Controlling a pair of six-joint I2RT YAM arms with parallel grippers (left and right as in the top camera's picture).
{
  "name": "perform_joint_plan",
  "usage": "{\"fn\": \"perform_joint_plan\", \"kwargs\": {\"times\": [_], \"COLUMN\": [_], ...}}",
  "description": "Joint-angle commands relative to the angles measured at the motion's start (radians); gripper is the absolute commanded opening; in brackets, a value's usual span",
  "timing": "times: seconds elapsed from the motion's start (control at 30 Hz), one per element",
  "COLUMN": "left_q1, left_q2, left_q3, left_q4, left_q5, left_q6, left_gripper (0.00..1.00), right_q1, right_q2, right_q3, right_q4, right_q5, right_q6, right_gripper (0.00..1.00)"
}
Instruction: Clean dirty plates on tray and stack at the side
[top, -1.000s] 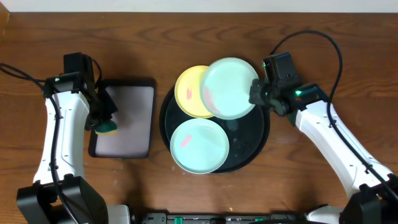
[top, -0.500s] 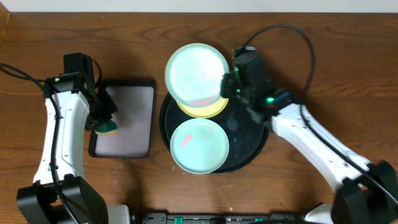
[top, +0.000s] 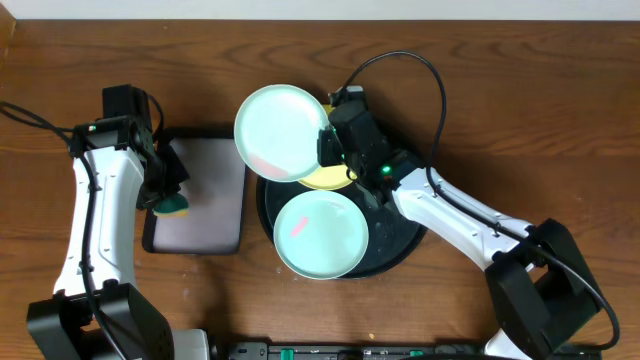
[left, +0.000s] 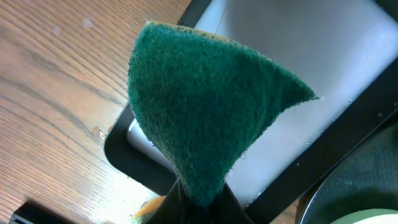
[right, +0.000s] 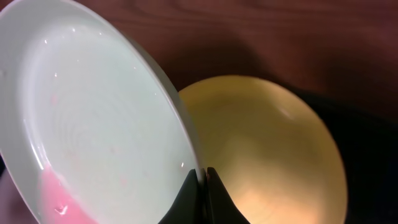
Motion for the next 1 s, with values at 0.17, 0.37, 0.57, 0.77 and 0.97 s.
{"fn": "perform_joint_plan", "kwargs": {"times": [0.17, 0.37, 0.57, 0.77, 0.97], "left_q1": [0.001, 0.001, 0.001, 0.001, 0.001], "left_q2": [-0.002, -0.002, -0.002, -0.002, -0.002], "left_q3": [-0.007, -0.007, -0.007, -0.007, -0.007], "left_q4": [-0.002, -0.002, -0.002, 0.004, 0.017], "left_q5": [-0.005, -0.005, -0.005, -0.005, -0.005], "left_q6": [0.005, 0.005, 0.005, 0.005, 0.006], "left_gripper": [0.08, 0.07, 0.07, 0.07, 0.07], "right_q1": [0.010, 0.018, 0.022, 0.036, 0.049], "right_q2": [0.000, 0.000, 0.000, 0.000, -0.001], "right_q3": [0.013, 0.013, 0.013, 0.013, 0.013], "right_q4": [0.016, 0.022, 0.061, 0.115, 0.131], "right_q5": [0.039, 0.043, 0.073, 0.073, 0.106], "right_q6": [-0.120, -0.216, -0.313, -0.408, -0.438], "right_gripper": [0.01, 0.01, 0.01, 0.01, 0.01]}}
